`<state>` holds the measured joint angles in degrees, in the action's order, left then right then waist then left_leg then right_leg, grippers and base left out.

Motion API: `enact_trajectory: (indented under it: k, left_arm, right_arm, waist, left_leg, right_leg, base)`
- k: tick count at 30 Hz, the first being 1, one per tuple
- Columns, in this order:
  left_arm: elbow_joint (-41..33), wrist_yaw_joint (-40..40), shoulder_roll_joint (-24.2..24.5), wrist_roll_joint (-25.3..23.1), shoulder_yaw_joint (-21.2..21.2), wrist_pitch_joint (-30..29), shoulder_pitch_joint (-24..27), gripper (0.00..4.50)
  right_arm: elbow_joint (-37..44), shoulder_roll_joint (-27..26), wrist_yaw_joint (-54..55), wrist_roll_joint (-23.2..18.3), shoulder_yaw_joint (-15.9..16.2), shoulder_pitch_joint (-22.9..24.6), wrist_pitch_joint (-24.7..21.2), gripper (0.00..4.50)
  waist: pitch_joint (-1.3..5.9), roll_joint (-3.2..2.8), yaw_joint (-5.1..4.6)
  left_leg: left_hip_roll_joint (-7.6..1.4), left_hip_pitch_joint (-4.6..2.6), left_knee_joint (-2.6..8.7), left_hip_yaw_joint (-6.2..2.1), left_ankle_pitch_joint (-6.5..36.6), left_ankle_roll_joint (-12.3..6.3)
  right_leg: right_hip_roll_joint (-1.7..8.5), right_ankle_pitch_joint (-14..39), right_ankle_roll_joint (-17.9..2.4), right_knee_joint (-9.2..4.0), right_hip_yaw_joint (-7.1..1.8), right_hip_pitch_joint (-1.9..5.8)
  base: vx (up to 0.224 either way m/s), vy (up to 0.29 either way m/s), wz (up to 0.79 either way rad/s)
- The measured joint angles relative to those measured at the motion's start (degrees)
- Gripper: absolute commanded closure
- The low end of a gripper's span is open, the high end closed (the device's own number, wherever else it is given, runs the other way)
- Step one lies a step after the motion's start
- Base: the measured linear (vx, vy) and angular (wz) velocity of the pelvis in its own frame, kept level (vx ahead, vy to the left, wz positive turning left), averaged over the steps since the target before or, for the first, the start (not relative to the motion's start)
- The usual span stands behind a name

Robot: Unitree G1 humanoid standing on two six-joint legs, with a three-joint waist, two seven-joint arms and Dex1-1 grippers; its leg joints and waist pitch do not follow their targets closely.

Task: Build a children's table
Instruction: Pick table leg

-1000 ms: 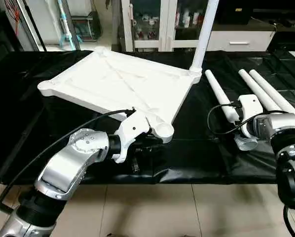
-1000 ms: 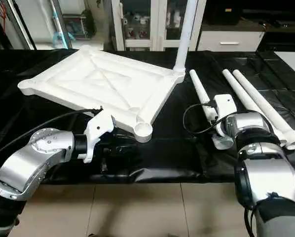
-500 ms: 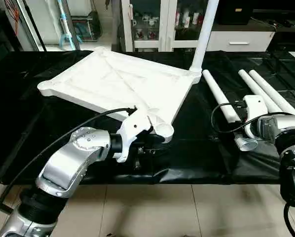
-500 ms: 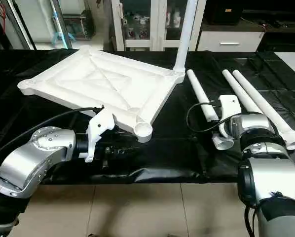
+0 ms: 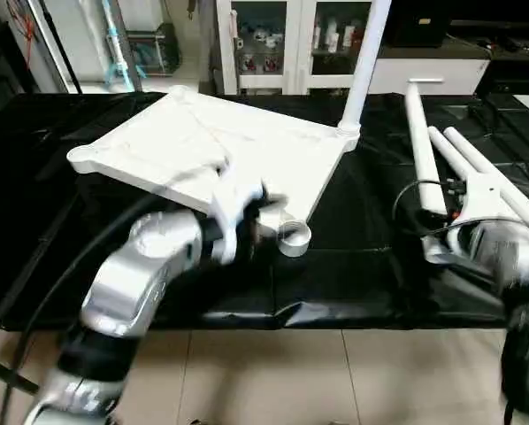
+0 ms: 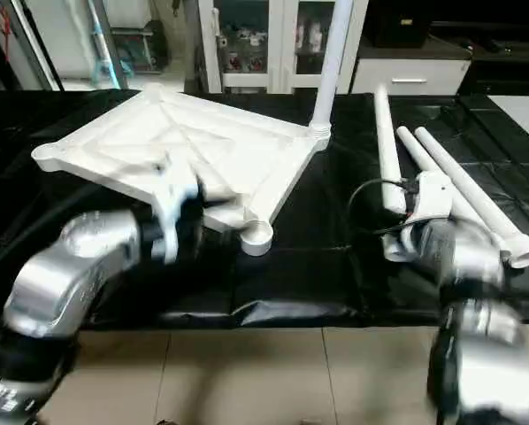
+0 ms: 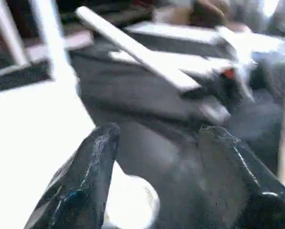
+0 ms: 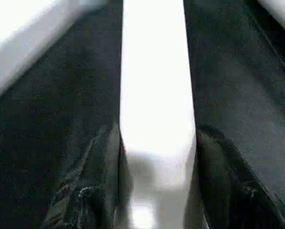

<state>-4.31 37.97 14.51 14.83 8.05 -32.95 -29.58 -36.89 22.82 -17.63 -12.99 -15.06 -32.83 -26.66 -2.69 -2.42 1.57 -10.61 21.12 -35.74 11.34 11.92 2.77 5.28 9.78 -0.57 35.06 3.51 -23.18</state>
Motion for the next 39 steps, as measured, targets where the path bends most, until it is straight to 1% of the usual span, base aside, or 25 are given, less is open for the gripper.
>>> enact_trajectory:
  k: [2, 3, 4, 5, 6, 7, 9, 10, 12, 14, 15, 16, 19, 21, 22, 24, 26, 30, 32, 33, 38, 39]
  left_arm:
    - [0.7, -1.4, -2.4, 0.4, -1.1, 0.0, -0.9, 1.48]
    - [1.5, -2.3, -4.0, 1.3, -1.7, -0.3, -1.4, 1.48]
    - [2.2, -2.8, -5.0, 1.5, -1.9, -0.6, -2.1, 1.48]
    - [3.0, -3.4, -6.1, 2.2, -2.1, -1.1, -2.9, 1.31]
    - [3.7, -4.0, -7.5, 3.6, -2.9, -2.3, -4.0, 1.31]
    - [4.4, -4.4, -8.6, 5.2, -4.1, -3.8, -5.0, 1.13]
    - [5.7, -5.4, -9.8, 8.1, -6.5, -6.7, -6.9, 1.1]
    - [6.1, -5.9, -10.3, 8.7, -7.3, -7.2, -7.4, 1.03]
    - [7.3, -6.6, -11.3, 10.2, -8.6, -8.4, -8.5, 0.8]
    - [8.3, -7.1, -12.3, 11.0, -9.8, -9.2, -9.4, 0.74]
    - [8.8, -7.2, -12.9, 12.1, -10.6, -9.6, -9.8, 0.68]
    - [9.2, -7.3, -13.5, 12.8, -11.1, -9.9, -10.2, 0.46]
    - [10.2, -8.5, -15.1, 15.2, -12.9, -11.2, -12.0, 0.3]
    - [11.6, -9.8, -15.3, 15.4, -14.1, -11.0, -12.8, 0.07]
    - [12.0, -10.2, -15.4, 15.4, -14.4, -10.9, -12.9, 0.07]
    - [13.7, -12.2, -16.5, 15.7, -16.2, -10.4, -13.1, 0.0]
    - [14.1, -12.8, -16.9, 16.1, -17.1, -10.3, -13.1, 0.0]
    - [14.2, -13.4, -16.9, 16.8, -17.4, -10.2, -13.1, 0.0]
    - [14.2, -13.7, -16.9, 17.0, -17.5, -10.2, -13.1, 0.0]
    - [14.2, -13.9, -17.0, 17.0, -17.8, -10.2, -13.1, 0.27]
    - [14.7, -15.1, -17.2, 17.6, -19.2, -11.0, -13.1, 0.48]
    - [14.8, -15.2, -17.2, 18.1, -19.5, -11.4, -13.1, 0.76]
  right_arm:
    - [9.8, -1.2, -0.4, -0.9, 0.4, 5.2, 1.0, 2.62]
    - [15.9, -2.3, -0.9, -1.8, 1.1, 7.9, 2.0, 2.62]
    - [19.5, -3.0, -1.5, -2.6, 1.6, 9.0, 2.6, 2.62]
    - [22.9, -3.5, -1.8, -3.2, 1.9, 9.8, 2.9, 2.62]
    - [27.3, -4.2, -2.3, -4.0, 2.3, 11.0, 3.8, 2.62]
    - [30.4, -4.5, -2.7, -4.5, 2.9, 12.0, 4.9, 2.62]
    - [35.3, -5.4, -4.0, -5.2, 4.2, 13.1, 6.0, 2.63]
    - [36.8, -5.8, -4.2, -5.4, 4.5, 13.4, 6.0, 2.63]
    - [38.9, -6.4, -4.7, -5.7, 4.8, 14.0, 6.1, 2.63]
    - [40.3, -6.4, -5.4, -5.9, 6.0, 14.3, 6.1, 2.63]
    - [41.2, -6.4, -6.1, -6.0, 6.9, 14.4, 6.2, 2.63]
    - [41.8, -6.4, -6.6, -6.0, 7.6, 14.5, 6.3, 2.63]
    - [43.1, -6.4, -7.9, -5.8, 10.1, 15.0, 7.0, 2.63]
    - [43.6, -6.4, -8.9, -5.2, 12.2, 15.2, 7.1, 2.63]
    - [43.7, -6.4, -9.1, -4.9, 12.6, 15.2, 7.2, 2.63]
    - [43.8, -6.4, -9.8, -4.0, 15.0, 15.6, 7.2, 2.63]
    - [44.0, -6.5, -10.6, -2.8, 16.9, 16.2, 7.3, 2.63]
    - [44.0, -6.3, -11.5, -0.8, 20.3, 17.1, 8.3, 2.63]
    - [44.0, -6.3, -11.7, -0.5, 21.1, 17.0, 8.7, 2.63]
    - [44.0, -6.4, -11.7, -0.2, 21.2, 17.0, 8.8, 2.63]
    - [44.0, -6.3, -11.5, 0.3, 21.2, 16.2, 9.5, 2.63]
    - [44.0, -6.3, -11.5, 0.4, 21.2, 16.2, 9.6, 2.63]
  waist:
    - [-0.06, -0.16, 0.21]
    - [-0.08, -0.18, 0.22]
    - [-0.09, -0.18, 0.17]
    - [-0.09, -0.18, 0.18]
    - [-0.09, -0.18, 0.3]
    - [-0.09, -0.18, 0.33]
    - [-0.09, -0.18, 0.34]
    - [-0.09, -0.18, 0.37]
    - [-0.09, -0.18, 0.36]
    - [-0.11, -0.15, 0.36]
    - [-0.11, -0.15, 0.37]
    - [-0.13, -0.07, 0.36]
    - [-0.16, -0.03, 0.41]
    - [-0.17, -0.01, 0.39]
    - [-0.17, -0.01, 0.37]
    - [-0.2, 0.04, 0.38]
    - [-0.26, 0.14, 0.46]
    - [-0.35, 0.28, 0.58]
    - [-0.36, 0.32, 0.62]
    - [-0.37, 0.35, 0.62]
    - [-0.38, 0.39, 0.55]
    - [-0.38, 0.4, 0.55]
  left_leg:
    - [-0.01, 0.08, 0.06, 0.0, 0.0, 0.0]
    - [-0.02, 0.14, 0.09, 0.0, 0.0, -0.01]
    - [-0.03, 0.2, 0.11, 0.0, 0.0, -0.01]
    - [-0.03, 0.3, 0.11, 0.01, 0.0, -0.02]
    - [-0.04, 0.34, 0.12, 0.01, 0.0, -0.03]
    - [-0.04, 0.38, 0.13, 0.01, 0.0, -0.03]
    - [-0.04, 0.39, 0.15, 0.01, 0.0, -0.04]
    - [-0.04, 0.39, 0.15, 0.01, 0.0, -0.04]
    - [-0.03, 0.42, 0.14, 0.01, 0.0, -0.04]
    - [-0.02, 0.43, 0.14, 0.01, 0.0, -0.03]
    - [-0.02, 0.44, 0.14, 0.01, 0.0, -0.03]
    - [-0.02, 0.45, 0.14, 0.0, 0.0, -0.03]
    - [-0.02, 0.61, 0.14, -0.03, 0.0, -0.04]
    - [-0.03, 0.82, 0.13, -0.06, -0.2, -0.36]
    - [-0.03, 0.86, 0.13, -0.05, -0.2, -0.37]
    - [-0.03, 0.94, 0.13, -0.05, -0.2, -0.39]
    - [-0.04, 0.96, 0.13, -0.06, -0.2, -0.4]
    - [-0.04, 0.99, 0.11, -0.06, -0.2, -0.44]
    - [-0.03, 0.99, 0.09, -0.06, -0.2, -0.46]
    - [-0.03, 0.98, 0.09, -0.06, -0.2, -0.46]
    - [-0.03, 0.97, 0.08, -0.06, -0.3, -0.47]
    - [-0.03, 0.98, 0.08, -0.06, -0.3, -0.47]
  right_leg:
    - [0.0, 0.1, 0.1, -0.05, 0.03, -0.06]
    - [0.0, 0.1, 0.2, -0.05, 0.03, -0.13]
    - [0.0, 0.1, 0.2, -0.06, 0.03, -0.2]
    - [-0.01, 0.1, 0.2, -0.07, 0.03, -0.29]
    - [-0.01, 0.1, 0.2, -0.07, 0.05, -0.33]
    - [-0.01, 0.1, 0.2, -0.07, 0.05, -0.36]
    - [-0.02, 0.1, 0.2, -0.07, 0.06, -0.39]
    - [-0.01, 0.1, 0.2, -0.08, 0.06, -0.39]
    - [-0.01, 0.1, 0.2, -0.1, 0.05, -0.38]
    - [0.0, 0.1, 0.2, -0.12, 0.05, -0.38]
    - [0.0, 0.1, 0.2, -0.13, 0.05, -0.38]
    - [0.0, 0.1, 0.2, -0.13, 0.05, -0.38]
    - [0.0, 0.1, 0.2, -0.13, 0.08, -0.48]
    - [0.0, 0.1, 0.2, -0.12, 0.1, -0.67]
    - [0.0, 0.1, 0.2, -0.12, 0.1, -0.72]
    - [0.0, 0.1, 0.2, -0.12, 0.12, -0.78]
    - [0.0, 0.1, 0.2, -0.12, 0.14, -0.78]
    - [0.01, 0.1, 0.2, -0.13, 0.13, -0.78]
    - [0.01, 0.1, 0.2, -0.13, 0.13, -0.76]
    - [0.02, 0.1, 0.2, -0.13, 0.12, -0.75]
    - [0.01, 0.1, 0.2, -0.11, 0.12, -0.75]
    - [0.01, 0.1, 0.2, -0.11, 0.12, -0.76]
  base:
    - [0.0, 0.0, 0.0]
    - [0.0, 0.0, 0.0]
    - [0.0, 0.0, 0.0]
    - [0.0, 0.0, 0.0]
    - [0.0, 0.0, 0.0]
    - [0.0, 0.0, 0.0]
    - [0.0, 0.0, 0.0]
    - [0.0, 0.0, 0.0]
    - [0.0, 0.0, 0.0]
    - [0.0, 0.0, 0.0]
    - [0.0, 0.0, 0.0]
    - [0.0, 0.0, 0.0]
    - [0.0, 0.0, 0.0]
    - [0.0, 0.0, 0.0]
    - [0.0, 0.0, 0.0]
    - [0.0, 0.0, 0.0]
    - [0.0, 0.0, 0.0]
    - [0.0, 0.0, 0.0]
    - [0.0, 0.0, 0.0]
    - [0.0, 0.0, 0.0]
    - [0.0, 0.0, 0.0]
    - [0.0, 0.0, 0.0]
